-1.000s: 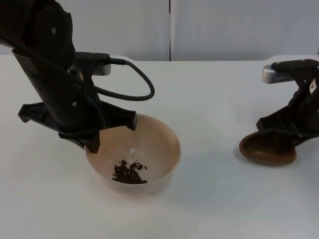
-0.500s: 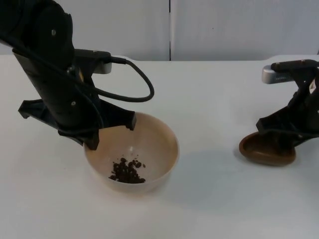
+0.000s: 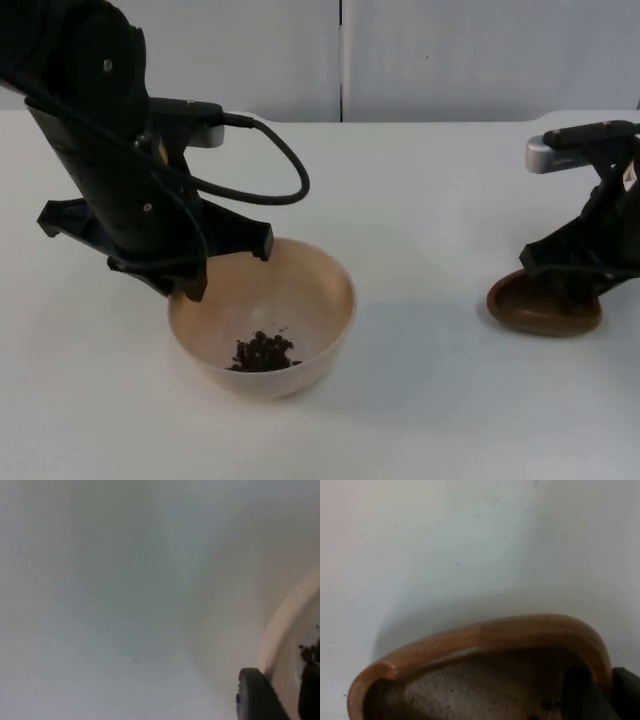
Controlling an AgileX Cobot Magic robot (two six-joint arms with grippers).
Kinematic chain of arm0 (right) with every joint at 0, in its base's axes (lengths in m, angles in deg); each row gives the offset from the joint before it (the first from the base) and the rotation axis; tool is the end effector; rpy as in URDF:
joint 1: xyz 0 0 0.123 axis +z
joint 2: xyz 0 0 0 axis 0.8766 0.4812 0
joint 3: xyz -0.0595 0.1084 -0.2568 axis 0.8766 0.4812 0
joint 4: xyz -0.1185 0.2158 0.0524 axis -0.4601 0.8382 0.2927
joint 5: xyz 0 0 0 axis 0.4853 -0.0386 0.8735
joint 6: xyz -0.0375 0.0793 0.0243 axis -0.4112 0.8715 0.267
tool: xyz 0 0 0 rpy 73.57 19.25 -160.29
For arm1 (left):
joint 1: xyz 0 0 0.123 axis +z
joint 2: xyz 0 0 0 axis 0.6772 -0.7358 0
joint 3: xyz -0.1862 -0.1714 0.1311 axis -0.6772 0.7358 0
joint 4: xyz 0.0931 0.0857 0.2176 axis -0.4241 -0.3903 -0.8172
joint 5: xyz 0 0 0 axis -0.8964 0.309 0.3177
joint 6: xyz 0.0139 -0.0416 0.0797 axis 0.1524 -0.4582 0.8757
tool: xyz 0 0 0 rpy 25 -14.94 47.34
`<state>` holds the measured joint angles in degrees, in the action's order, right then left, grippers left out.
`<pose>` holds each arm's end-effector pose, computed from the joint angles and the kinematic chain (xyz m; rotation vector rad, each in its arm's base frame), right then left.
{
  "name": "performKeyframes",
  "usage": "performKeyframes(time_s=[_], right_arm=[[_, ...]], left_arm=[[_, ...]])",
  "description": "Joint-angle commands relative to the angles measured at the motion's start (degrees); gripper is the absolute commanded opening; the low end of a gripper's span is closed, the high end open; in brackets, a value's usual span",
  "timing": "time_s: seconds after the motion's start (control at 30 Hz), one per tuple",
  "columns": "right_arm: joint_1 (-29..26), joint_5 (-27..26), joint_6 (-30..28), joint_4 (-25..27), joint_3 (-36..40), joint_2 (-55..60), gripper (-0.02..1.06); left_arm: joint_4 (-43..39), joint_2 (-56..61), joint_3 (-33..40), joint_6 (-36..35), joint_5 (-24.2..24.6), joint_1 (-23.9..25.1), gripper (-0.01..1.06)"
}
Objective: Pick up the bowl with the left hand and pour the coffee beans from the cup into the bowl with the right hand.
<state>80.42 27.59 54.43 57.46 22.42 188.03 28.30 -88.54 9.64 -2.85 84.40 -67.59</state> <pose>0.3544 0.1174 0.1041 -0.4146 2.7762 0.0013 0.3154 -0.1422 0.1355 0.2396 2.8631 -0.0696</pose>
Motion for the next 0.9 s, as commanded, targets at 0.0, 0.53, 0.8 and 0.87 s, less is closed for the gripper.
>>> performKeyframes(time_s=[0.0,0.53,0.8,0.87], right_arm=[[-0.3,0.4,0.1,-0.4,0.1,-0.2,0.0],[-0.3,-0.4,0.6,-0.1,0.1,-0.2,0.37],[-0.3,0.3,1.5,-0.2,-0.2,-4.1,0.64],[-0.3,1.6,1.5,-0.2,-0.2,-6.6,0.66]], left_arm=[[-0.3,0.2,0.3,-0.4,-0.4,-0.3,0.34],[-1.5,1.4,0.3,-0.4,1.0,-0.3,0.5],[-2.2,8.5,0.3,-0.4,0.9,-0.3,0.5],[-2.1,10.7,0.3,-0.4,0.9,-0.3,0.5]])
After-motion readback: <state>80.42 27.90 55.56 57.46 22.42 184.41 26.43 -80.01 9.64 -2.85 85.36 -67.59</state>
